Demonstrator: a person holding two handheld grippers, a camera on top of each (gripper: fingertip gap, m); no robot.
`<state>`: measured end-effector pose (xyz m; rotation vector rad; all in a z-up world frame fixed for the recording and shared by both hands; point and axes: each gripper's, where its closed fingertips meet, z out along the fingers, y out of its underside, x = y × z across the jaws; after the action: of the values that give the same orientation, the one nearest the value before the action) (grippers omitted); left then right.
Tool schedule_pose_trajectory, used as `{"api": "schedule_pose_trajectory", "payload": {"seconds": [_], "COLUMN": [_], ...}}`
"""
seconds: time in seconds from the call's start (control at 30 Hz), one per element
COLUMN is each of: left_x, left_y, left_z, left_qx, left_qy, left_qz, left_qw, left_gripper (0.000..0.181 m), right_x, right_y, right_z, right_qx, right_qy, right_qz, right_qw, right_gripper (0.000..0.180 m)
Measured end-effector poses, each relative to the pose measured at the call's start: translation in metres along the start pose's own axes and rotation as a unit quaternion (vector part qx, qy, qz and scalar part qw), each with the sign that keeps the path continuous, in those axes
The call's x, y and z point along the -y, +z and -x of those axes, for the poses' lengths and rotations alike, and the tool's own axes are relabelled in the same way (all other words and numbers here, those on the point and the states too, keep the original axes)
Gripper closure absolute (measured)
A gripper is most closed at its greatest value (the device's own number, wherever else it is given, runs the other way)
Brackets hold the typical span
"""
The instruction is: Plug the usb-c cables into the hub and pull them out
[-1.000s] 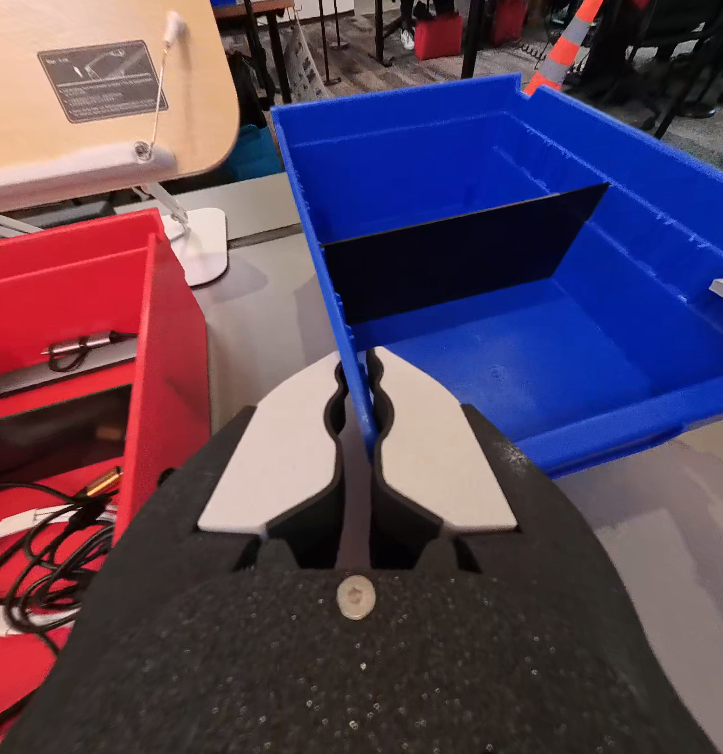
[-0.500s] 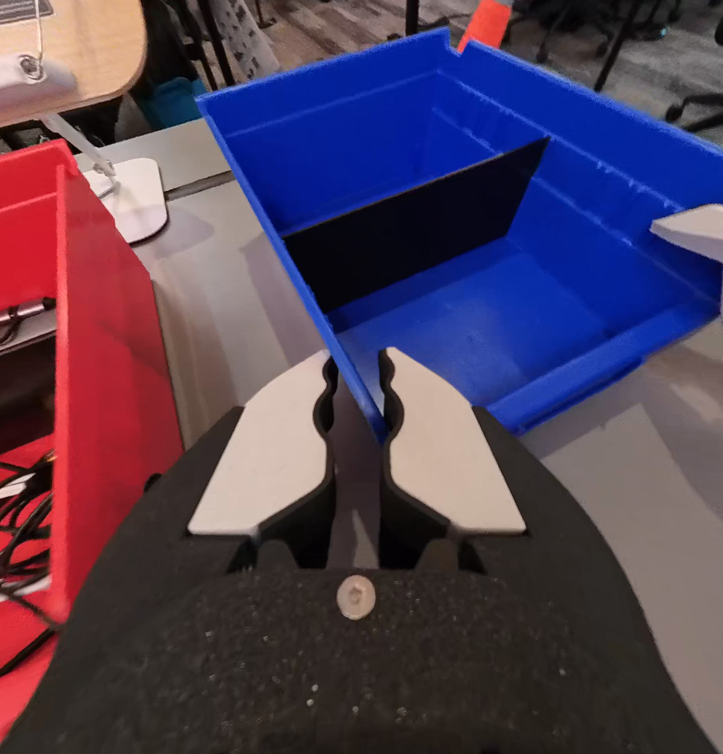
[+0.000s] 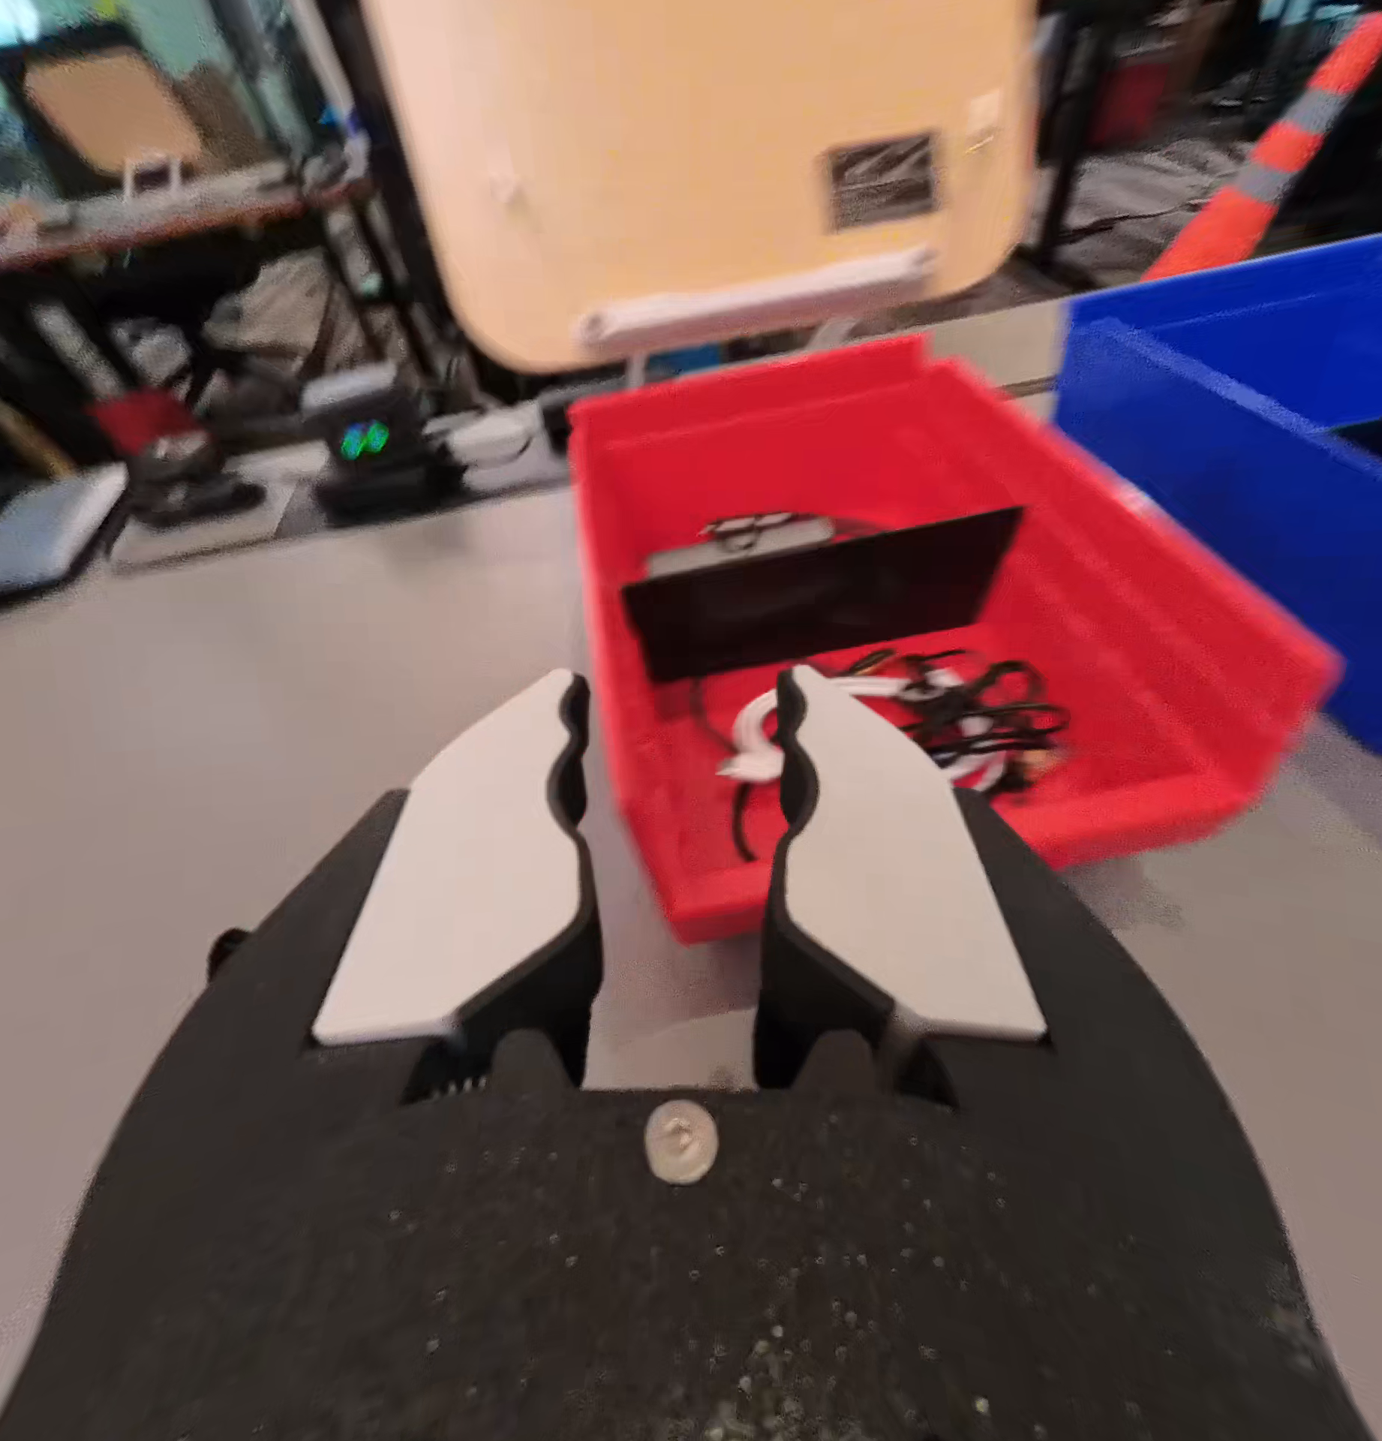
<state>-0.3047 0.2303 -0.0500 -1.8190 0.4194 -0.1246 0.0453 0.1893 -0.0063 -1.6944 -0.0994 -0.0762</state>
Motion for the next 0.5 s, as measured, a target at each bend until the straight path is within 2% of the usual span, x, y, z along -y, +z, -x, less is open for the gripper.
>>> {"api": "schedule_pose_trajectory", "payload": {"seconds": [0.07,0.1,0.13,0.2,0.27,0.37,0.4,0.5], "left_x": [-0.031,-0.047,-0.061,-0.076,-0.086,-0.087,-0.087,-0.087], "left_y": [0.016,0.024,0.032,0.041,0.047,0.052,0.053,0.053], "left_z": [0.031,0.037,0.041,0.033,0.023,0.013,0.014,0.025], "left_qx": [0.013,0.009,0.005,-0.035,-0.062,-0.085,-0.079,-0.06], "left_qy": [-0.041,-0.049,-0.055,-0.077,-0.074,-0.046,-0.034,-0.013], "left_qz": [0.038,0.064,0.086,0.101,0.109,0.104,0.105,0.116], "left_qw": [0.998,0.997,0.995,0.991,0.989,0.99,0.991,0.991], "left_gripper": [0.135,0.135,0.136,0.144,0.153,0.163,0.167,0.175], "right_x": [0.004,-0.001,-0.012,-0.044,-0.072,-0.093,-0.096,-0.095], "right_y": [0.007,0.013,0.022,0.041,0.057,0.075,0.079,0.079], "right_z": [0.089,0.128,0.155,0.187,0.199,0.203,0.199,0.194], "right_qx": [0.125,0.17,0.186,0.17,0.127,0.069,0.038,-0.014], "right_qy": [0.08,0.129,0.166,0.195,0.135,0.063,0.059,0.075], "right_qz": [-0.002,0.008,0.022,0.055,0.096,0.12,0.121,0.13], "right_qw": [0.989,0.977,0.968,0.964,0.978,0.988,0.99,0.989], "right_gripper": [0.139,0.128,0.124,0.122,0.121,0.146,0.158,0.176]}}
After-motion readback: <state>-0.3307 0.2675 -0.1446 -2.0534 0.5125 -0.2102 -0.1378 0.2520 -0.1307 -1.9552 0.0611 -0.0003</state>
